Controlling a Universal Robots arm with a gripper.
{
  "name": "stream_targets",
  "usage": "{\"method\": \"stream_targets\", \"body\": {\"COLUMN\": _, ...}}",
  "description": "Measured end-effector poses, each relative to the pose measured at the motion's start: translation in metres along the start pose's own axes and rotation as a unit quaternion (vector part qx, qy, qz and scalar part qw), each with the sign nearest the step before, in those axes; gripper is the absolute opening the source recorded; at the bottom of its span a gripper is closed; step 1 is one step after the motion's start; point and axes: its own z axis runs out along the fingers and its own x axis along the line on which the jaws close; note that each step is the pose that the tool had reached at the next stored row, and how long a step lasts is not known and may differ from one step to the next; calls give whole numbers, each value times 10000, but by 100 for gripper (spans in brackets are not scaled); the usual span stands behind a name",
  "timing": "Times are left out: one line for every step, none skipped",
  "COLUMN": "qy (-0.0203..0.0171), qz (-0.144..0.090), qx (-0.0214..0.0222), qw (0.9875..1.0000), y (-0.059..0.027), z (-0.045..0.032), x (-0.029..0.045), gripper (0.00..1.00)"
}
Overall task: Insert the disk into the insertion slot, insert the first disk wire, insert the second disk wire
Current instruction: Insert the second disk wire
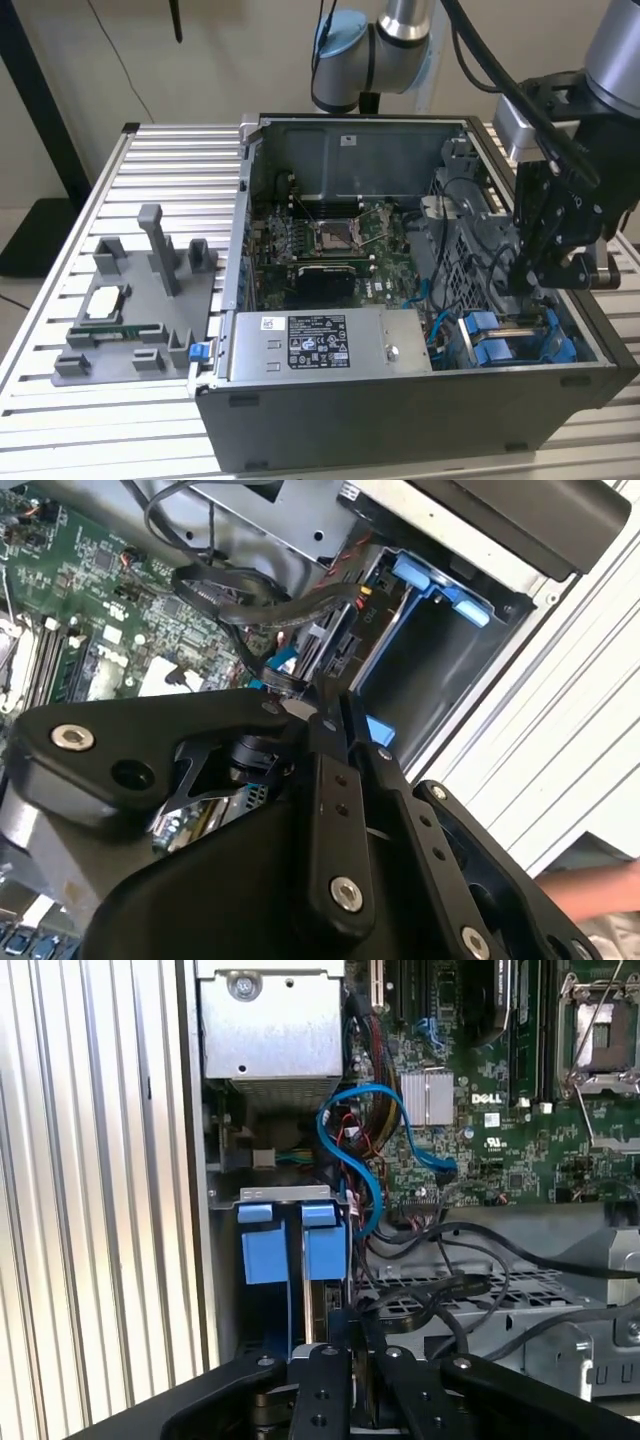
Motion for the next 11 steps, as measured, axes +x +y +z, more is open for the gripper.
{"method": "stream_targets", "body": {"qy": 6, "qz": -2, "qx": 15, "qw": 10000, "y": 0, "z": 11, "x": 1, "gripper": 0}}
{"method": "stream_targets", "body": {"qy": 12, "qz": -3, "qx": 30, "qw": 10000, "y": 0, "z": 24, "x": 2, "gripper": 0}}
{"method": "stream_targets", "body": {"qy": 16, "qz": -4, "qx": 43, "qw": 10000, "y": 1, "z": 37, "x": 3, "gripper": 0}}
{"method": "stream_targets", "body": {"qy": 17, "qz": -5, "qx": 53, "qw": 10000, "y": 1, "z": 46, "x": 4, "gripper": 0}}
{"method": "stream_targets", "body": {"qy": 17, "qz": -5, "qx": 53, "qw": 10000, "y": 1, "z": 46, "x": 4, "gripper": 0}}
{"method": "stream_targets", "body": {"qy": 17, "qz": -6, "qx": 54, "qw": 10000, "y": 1, "z": 47, "x": 4, "gripper": 0}}
{"method": "stream_targets", "body": {"qy": 18, "qz": -5, "qx": 54, "qw": 10000, "y": 1, "z": 46, "x": 4, "gripper": 0}}
{"method": "stream_targets", "body": {"qy": 17, "qz": -5, "qx": 54, "qw": 10000, "y": 1, "z": 47, "x": 4, "gripper": 0}}
{"method": "stream_targets", "body": {"qy": 20, "qz": -6, "qx": 58, "qw": 10000, "y": 2, "z": 51, "x": 4, "gripper": 0}}
{"method": "stream_targets", "body": {"qy": 22, "qz": -6, "qx": 64, "qw": 10000, "y": 2, "z": 60, "x": 5, "gripper": 0}}
{"method": "stream_targets", "body": {"qy": 27, "qz": -7, "qx": 76, "qw": 10000, "y": 3, "z": 71, "x": 6, "gripper": 0}}
